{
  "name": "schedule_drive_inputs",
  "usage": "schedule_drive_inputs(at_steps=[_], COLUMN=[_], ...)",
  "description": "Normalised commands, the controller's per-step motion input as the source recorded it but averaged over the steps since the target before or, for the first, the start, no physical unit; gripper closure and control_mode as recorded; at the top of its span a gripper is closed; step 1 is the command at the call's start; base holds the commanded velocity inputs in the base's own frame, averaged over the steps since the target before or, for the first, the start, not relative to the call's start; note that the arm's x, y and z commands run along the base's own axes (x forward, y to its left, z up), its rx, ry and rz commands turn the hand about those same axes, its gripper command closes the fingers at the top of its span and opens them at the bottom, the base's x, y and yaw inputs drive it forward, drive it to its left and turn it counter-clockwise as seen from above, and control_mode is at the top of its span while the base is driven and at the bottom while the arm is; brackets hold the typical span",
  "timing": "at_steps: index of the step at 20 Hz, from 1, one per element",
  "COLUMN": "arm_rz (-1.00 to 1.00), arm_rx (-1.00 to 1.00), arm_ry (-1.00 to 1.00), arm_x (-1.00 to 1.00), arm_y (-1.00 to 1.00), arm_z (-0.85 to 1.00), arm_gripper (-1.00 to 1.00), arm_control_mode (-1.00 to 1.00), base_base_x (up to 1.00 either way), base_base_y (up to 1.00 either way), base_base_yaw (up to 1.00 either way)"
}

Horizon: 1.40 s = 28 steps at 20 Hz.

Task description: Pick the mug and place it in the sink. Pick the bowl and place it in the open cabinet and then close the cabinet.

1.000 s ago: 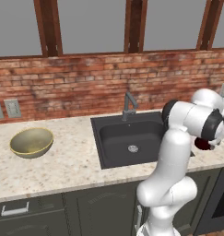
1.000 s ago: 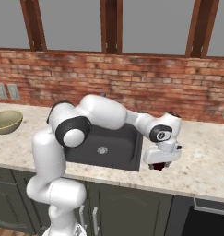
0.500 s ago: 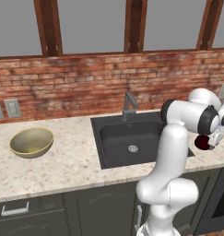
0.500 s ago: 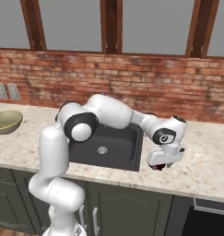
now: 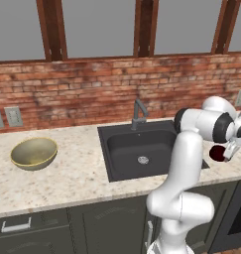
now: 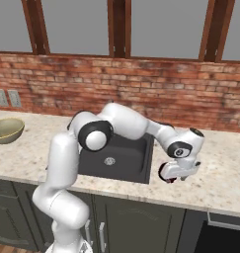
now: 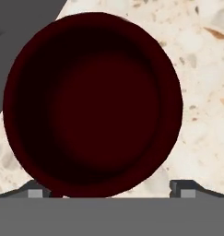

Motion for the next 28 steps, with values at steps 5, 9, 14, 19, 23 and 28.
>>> schedule_drive_inputs(at_steps=[5,9,14,19,23,28], arm_rz=[0.0,0.0,0.01,0.07,0.12,0.06], arm_rx=[0.0,0.0,0.01,0.0,-0.1,-0.12], arm_ry=[-0.08,-0.13,-0.07,-0.04,-0.01,0.0], arm_x=[-0.02,0.0,-0.35,-0.72,-0.39,-0.18], arm_y=[0.0,0.0,0.16,0.23,0.34,0.45], arm_z=[-0.16,-0.07,0.17,0.77,1.0,0.77], arm_gripper=[1.0,1.0,1.0,1.0,1.0,1.0], arm_control_mode=[-1.0,-1.0,-1.0,-1.0,-1.0,-1.0], base_base_x=[0.0,0.0,0.0,0.0,0.0,0.0], base_base_y=[0.0,0.0,0.0,0.0,0.0,0.0], base_base_yaw=[0.0,0.0,0.0,0.0,0.0,0.0])
